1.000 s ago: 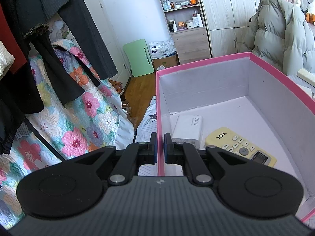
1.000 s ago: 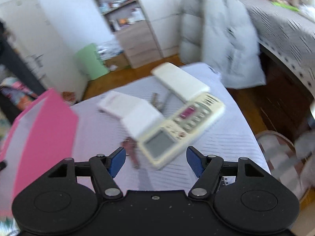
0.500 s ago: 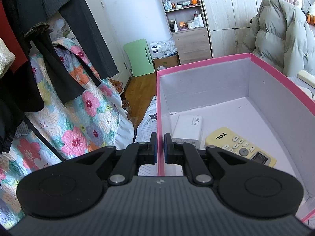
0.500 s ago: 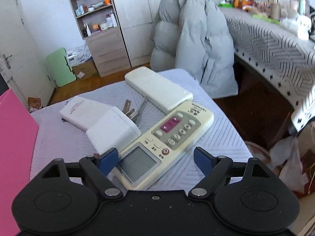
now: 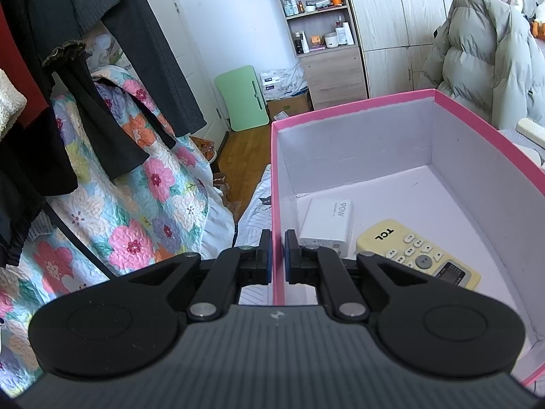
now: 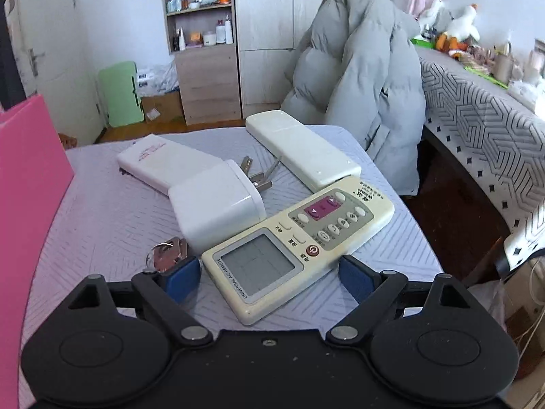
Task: Organize rigid objects
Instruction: 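Lower the right gripper onto the large cream remote and grasp it, then carry the cream remote into the pink box and open the right gripper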
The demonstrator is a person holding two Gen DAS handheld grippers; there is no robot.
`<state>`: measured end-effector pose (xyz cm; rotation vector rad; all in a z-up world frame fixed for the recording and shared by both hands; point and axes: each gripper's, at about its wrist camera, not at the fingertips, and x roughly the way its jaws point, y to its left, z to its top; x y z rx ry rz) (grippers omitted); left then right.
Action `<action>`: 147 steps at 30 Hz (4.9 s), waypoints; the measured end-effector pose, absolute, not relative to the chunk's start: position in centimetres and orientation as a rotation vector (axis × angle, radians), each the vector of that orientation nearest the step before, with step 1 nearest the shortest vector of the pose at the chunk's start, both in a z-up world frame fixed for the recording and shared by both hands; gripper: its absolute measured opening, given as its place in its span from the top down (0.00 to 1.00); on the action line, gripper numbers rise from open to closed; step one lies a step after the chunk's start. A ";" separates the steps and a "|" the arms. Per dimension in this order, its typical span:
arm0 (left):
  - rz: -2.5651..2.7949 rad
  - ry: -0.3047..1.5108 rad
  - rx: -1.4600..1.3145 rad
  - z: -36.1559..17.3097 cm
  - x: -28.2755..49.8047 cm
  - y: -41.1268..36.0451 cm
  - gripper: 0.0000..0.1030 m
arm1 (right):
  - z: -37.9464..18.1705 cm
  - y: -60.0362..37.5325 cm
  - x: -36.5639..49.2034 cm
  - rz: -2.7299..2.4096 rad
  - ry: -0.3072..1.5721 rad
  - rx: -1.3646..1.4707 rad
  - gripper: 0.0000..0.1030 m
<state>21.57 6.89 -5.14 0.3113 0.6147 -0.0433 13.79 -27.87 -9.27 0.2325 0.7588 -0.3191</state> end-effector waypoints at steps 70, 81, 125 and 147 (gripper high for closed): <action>-0.037 0.622 0.306 -5.1 21.9 6.7 0.94 | 0.2 -26.5 6.9 0.131 0.509 0.211 0.43; -0.047 0.619 0.287 -5.0 22.0 6.8 0.94 | 8.1 -19.0 10.2 0.414 0.281 -0.007 0.44; -0.079 0.614 0.270 -5.3 21.8 7.4 0.94 | 4.7 -14.9 18.3 0.750 0.426 -0.169 0.22; -0.078 0.629 0.259 -5.3 22.1 7.7 0.94 | -6.8 -27.7 12.4 0.215 0.781 0.208 0.36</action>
